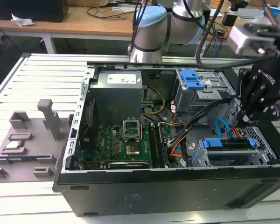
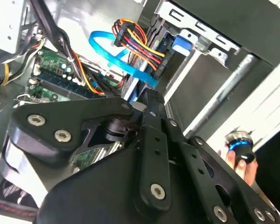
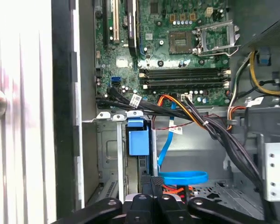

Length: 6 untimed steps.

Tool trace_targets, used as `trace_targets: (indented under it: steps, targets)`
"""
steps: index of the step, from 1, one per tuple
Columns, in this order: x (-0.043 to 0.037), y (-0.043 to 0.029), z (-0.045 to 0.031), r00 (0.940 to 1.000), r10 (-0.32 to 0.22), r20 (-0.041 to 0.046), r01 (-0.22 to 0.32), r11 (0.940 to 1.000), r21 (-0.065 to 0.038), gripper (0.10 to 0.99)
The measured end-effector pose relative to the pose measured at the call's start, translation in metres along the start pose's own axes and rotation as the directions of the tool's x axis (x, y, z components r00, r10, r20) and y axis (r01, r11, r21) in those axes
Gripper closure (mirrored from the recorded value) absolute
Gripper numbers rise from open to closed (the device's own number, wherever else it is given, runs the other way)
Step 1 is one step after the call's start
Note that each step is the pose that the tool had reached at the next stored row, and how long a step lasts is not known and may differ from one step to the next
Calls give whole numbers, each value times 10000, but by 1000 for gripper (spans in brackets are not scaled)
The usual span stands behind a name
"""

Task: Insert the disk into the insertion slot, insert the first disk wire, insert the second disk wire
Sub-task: 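Insert the second disk wire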

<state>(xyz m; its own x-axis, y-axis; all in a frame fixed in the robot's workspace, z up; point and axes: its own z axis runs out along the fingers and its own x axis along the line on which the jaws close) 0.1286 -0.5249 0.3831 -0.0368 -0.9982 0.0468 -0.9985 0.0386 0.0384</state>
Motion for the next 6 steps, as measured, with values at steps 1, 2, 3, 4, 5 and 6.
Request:
trace_targets:
  steps: [1,2,3,4,5,6]
  targets:
    - [4,4,-96,10000,0,1,0,10000,0,980]
    - [5,5,-119,10000,0,0,0,10000,0,980]
    - [5,4,-120,10000,0,2,0,10000,0,980]
    - [5,4,-119,10000,0,3,0,10000,0,980]
    - [5,5,-120,10000,0,2,0,10000,1,980]
    - [5,4,-121,10000,0,1,0,10000,1,980]
